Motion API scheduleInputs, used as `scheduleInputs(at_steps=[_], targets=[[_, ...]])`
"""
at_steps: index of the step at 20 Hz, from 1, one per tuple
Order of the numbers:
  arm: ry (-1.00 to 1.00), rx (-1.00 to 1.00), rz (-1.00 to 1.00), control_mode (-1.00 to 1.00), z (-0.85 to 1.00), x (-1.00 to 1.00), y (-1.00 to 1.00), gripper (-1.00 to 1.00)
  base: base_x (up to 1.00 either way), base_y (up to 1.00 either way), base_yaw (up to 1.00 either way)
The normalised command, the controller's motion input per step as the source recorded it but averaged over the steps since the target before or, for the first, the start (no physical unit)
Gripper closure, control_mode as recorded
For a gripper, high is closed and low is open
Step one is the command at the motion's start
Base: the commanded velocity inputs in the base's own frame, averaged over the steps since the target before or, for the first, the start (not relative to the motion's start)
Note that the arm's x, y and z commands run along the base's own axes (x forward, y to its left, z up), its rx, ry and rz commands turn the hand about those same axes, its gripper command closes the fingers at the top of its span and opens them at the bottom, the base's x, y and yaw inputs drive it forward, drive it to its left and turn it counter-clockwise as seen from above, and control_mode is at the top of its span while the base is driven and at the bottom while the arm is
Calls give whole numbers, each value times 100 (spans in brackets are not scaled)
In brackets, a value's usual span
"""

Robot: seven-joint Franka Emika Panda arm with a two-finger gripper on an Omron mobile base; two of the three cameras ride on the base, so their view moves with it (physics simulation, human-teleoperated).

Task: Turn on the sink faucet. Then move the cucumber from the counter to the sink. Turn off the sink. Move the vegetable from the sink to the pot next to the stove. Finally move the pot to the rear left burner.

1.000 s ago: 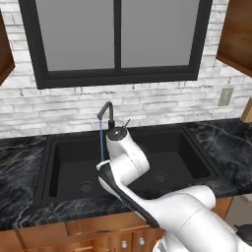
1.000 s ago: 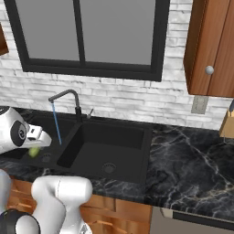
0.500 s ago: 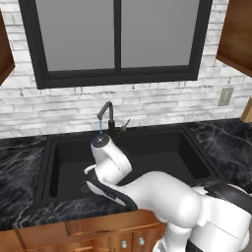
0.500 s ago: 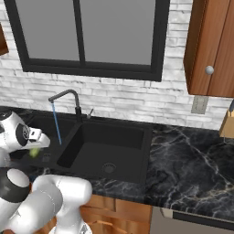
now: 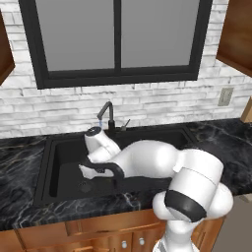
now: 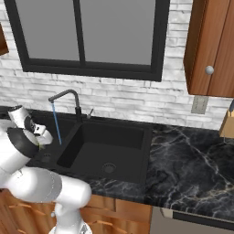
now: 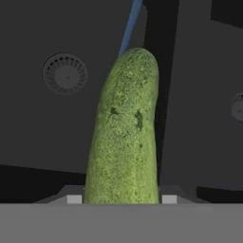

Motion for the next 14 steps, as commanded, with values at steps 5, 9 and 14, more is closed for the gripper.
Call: scheduleInputs(at_steps=[5,9,14], targets=[[9,-4,0,-100,-45,41,17,100,0,0,0],[3,-3,0,-100,-44,40,16,100,0,0,0],[2,-2,0,-100,-21,32,25,100,0,0,0]])
